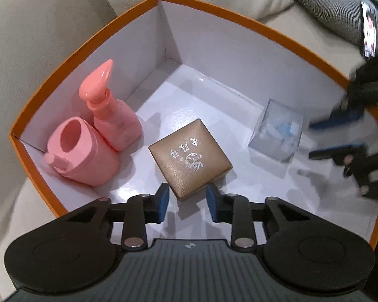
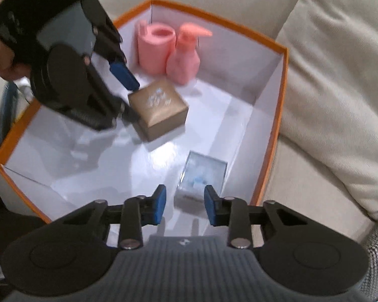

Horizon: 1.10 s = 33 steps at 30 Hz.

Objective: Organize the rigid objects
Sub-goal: 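Lower the brown cube into the box and open the left tool while the right tool releases the clear cube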

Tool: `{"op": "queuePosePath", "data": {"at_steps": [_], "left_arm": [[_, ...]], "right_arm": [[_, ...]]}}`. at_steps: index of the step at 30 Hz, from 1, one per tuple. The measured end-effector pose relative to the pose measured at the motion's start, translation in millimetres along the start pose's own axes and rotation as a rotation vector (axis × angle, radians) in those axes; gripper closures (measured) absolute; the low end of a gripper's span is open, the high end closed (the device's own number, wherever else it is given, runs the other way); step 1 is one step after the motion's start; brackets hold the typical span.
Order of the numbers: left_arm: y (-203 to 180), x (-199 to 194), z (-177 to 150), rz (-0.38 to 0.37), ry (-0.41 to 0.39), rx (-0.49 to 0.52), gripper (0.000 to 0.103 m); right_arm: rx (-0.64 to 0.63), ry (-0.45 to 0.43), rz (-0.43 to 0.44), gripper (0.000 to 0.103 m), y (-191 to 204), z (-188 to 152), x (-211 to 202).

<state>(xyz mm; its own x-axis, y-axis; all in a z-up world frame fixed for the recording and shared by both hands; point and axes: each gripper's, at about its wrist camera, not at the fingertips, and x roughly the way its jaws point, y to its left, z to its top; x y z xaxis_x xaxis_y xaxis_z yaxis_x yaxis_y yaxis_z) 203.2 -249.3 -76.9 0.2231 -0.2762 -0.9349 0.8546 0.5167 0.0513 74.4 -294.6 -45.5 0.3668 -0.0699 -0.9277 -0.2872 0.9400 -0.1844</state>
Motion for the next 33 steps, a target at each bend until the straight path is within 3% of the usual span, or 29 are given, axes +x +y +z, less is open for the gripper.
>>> {"op": "queuePosePath", "data": {"at_steps": [1,8,11,22,28,33], "left_arm": [[1,0,1,-0.010,-0.003,-0.018,0.071],[2,6,12,-0.057,-0.006,-0.121,0.077],[9,8,17,-0.086,-0.015,-0.192,0.077],[35,17,25,-0.079,-0.096,-0.329,0.082],[45,15,28,-0.022,-0.108,-0.354,0.084],[47,10,27,-0.050,-0.117,-0.363,0.084]], "right_arm": [[-0.007,0.020,-0.004,0.086,3,2,3],[-0.024,0.108,-0.022,0.090,10,11,28],[0.001,0.089,-0.030,0.091,5,15,35],[0.074,-0.039,-0.066,0.095,-13,42,38],[0.082,-0.066,-0.073,0.095,-14,45,41],[0.042,-0.047,-0.112,0.096,-4,43,43]]}}
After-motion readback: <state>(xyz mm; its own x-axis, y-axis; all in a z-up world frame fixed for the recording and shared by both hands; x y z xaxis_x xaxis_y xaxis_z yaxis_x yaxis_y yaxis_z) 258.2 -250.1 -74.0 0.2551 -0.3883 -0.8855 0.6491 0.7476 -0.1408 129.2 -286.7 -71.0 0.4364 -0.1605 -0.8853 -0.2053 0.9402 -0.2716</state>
